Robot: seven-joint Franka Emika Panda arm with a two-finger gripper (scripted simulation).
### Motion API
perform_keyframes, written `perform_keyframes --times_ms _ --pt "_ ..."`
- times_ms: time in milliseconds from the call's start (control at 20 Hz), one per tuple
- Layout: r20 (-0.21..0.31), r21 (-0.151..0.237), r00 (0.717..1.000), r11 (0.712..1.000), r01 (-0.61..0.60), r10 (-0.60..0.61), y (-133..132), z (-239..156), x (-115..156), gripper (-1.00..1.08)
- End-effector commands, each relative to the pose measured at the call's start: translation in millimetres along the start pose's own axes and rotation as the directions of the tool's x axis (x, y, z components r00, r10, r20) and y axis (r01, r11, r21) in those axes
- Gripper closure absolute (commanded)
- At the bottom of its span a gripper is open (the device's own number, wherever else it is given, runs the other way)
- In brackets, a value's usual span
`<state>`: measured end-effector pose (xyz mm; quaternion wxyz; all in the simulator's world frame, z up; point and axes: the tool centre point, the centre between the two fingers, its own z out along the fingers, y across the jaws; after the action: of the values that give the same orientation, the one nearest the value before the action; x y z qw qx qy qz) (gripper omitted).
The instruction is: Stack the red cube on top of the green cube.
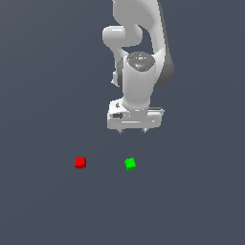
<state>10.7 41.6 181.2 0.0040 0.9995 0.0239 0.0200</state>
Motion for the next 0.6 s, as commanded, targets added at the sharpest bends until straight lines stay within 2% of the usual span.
perform_keyframes --times_ms 0,300,550 --pt "0.000 0.000 1.000 1.000 0.000 0.000 0.0 0.0 0.0 -0.92" --pt "0.002 0.000 1.000 1.000 0.003 -0.003 11.0 5.0 1.7 -0.92" --pt "0.006 0.001 1.000 1.000 0.011 -0.011 37.2 17.1 6.1 -0.92"
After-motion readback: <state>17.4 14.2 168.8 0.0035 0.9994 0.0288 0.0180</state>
